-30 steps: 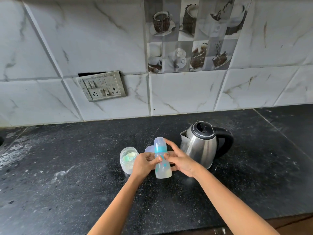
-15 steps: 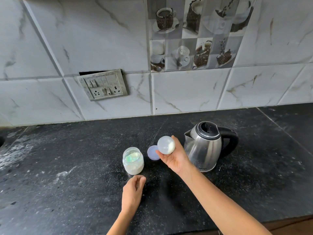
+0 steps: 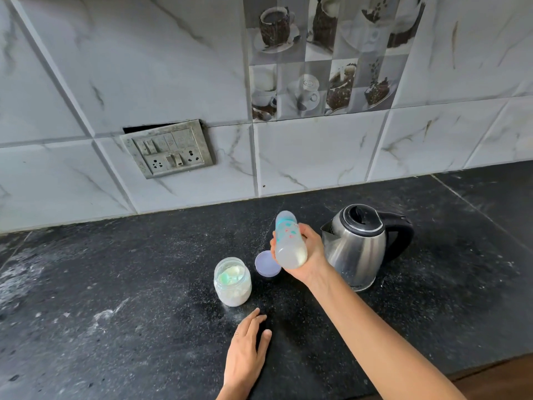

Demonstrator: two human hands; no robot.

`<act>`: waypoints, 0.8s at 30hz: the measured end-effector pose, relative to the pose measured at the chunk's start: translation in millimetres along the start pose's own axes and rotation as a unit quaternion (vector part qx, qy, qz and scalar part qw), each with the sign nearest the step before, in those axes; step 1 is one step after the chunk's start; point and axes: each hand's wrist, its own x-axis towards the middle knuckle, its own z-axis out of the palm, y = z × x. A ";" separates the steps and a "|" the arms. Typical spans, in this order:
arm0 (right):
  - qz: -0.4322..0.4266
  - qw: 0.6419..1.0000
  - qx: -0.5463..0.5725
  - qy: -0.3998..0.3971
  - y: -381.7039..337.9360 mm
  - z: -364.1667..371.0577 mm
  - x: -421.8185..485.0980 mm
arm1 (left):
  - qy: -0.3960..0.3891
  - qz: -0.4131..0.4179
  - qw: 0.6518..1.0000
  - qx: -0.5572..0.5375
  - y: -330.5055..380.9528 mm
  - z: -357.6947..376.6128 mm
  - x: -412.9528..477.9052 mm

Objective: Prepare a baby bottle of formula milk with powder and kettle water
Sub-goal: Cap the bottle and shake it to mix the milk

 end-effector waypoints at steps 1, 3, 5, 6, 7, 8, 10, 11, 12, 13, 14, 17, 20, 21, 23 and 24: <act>-0.005 1.000 0.013 -0.021 1.4 -0.9 -0.1 | -0.006 0.003 1.000 0.003 -0.6 -0.3 0.7; -0.019 0.994 0.071 -0.075 5.2 -2.0 -0.1 | -0.009 0.003 1.000 0.011 -1.3 -0.4 2.7; -0.035 0.985 0.108 -0.129 10.8 -0.3 -4.6 | -0.005 0.006 1.000 0.017 -2.5 0.4 3.0; -0.039 0.984 0.097 -0.142 12.9 1.0 -7.8 | -0.006 0.009 1.000 0.023 -2.7 0.6 2.8; -0.040 0.986 0.068 -0.148 14.5 2.2 -10.6 | -0.009 0.011 1.000 0.028 -2.7 0.6 2.6; -0.035 0.987 0.029 -0.152 14.8 3.2 -12.6 | -0.012 0.013 0.999 0.033 -2.5 0.5 3.2; -0.027 0.989 -0.027 -0.146 12.9 9.7 -18.3 | -0.013 0.015 0.999 0.041 -2.9 0.9 4.0; -0.032 0.991 -0.022 -0.130 11.0 12.3 -17.6 | -0.013 0.014 0.999 0.046 -2.5 1.3 3.8; -0.043 0.994 0.004 -0.101 9.3 14.5 -16.4 | -0.013 0.011 0.999 0.049 -1.7 1.2 3.4; -0.051 0.995 0.042 -0.069 8.1 15.8 -15.0 | -0.014 0.006 0.999 0.050 -0.6 0.5 3.3; -0.053 0.995 0.069 -0.044 7.6 15.4 -15.3 | -0.014 0.000 0.999 0.052 1.2 0.3 2.7; -0.025 0.999 0.016 -0.030 11.4 4.1 -22.9 | -0.016 -0.007 0.998 0.062 5.8 -1.4 1.4; -0.026 0.999 0.024 -0.003 8.0 1.7 -25.6 | -0.009 -0.014 0.997 0.074 9.8 0.5 0.4; -0.042 0.997 0.062 0.016 4.5 3.0 -24.1 | -0.004 -0.020 0.997 0.075 13.0 1.0 0.1; -0.054 0.993 0.095 0.043 -0.2 5.1 -26.3 | 0.006 -0.036 0.996 0.076 20.8 2.4 1.0; -0.047 0.996 0.067 0.042 -0.6 3.1 -30.1 | 0.006 -0.041 0.996 0.077 25.6 3.8 2.4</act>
